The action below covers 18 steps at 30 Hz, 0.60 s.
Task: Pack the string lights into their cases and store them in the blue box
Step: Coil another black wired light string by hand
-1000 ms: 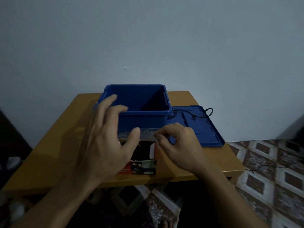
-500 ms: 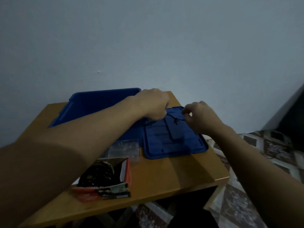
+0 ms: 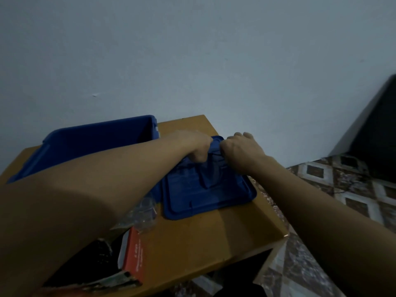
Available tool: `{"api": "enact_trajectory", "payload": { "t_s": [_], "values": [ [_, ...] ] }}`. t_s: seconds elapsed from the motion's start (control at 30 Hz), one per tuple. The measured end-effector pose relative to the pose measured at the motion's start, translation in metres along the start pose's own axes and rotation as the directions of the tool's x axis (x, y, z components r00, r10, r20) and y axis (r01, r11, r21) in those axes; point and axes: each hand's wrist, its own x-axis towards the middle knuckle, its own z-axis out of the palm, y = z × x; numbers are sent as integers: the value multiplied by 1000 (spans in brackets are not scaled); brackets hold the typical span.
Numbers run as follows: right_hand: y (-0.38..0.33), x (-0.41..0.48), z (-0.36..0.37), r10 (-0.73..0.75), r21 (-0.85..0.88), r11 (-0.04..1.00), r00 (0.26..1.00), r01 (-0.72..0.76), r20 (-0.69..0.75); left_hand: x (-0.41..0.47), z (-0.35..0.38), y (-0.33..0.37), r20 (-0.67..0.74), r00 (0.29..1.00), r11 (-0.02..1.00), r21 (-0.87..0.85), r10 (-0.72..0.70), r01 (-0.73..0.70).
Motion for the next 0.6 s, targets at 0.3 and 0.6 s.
{"api": "enact_trajectory", "payload": {
  "t_s": [0.3,0.6],
  "values": [
    [13,-24,-32,148,552,833,951,27,-271,-23,-15,2,-277,959,991,-103,59,-90],
    [35,-94,-100,407,791,612,850,18,-334,-95,-29,-20,-525,840,801,-558,-137,-219]
  ]
}}
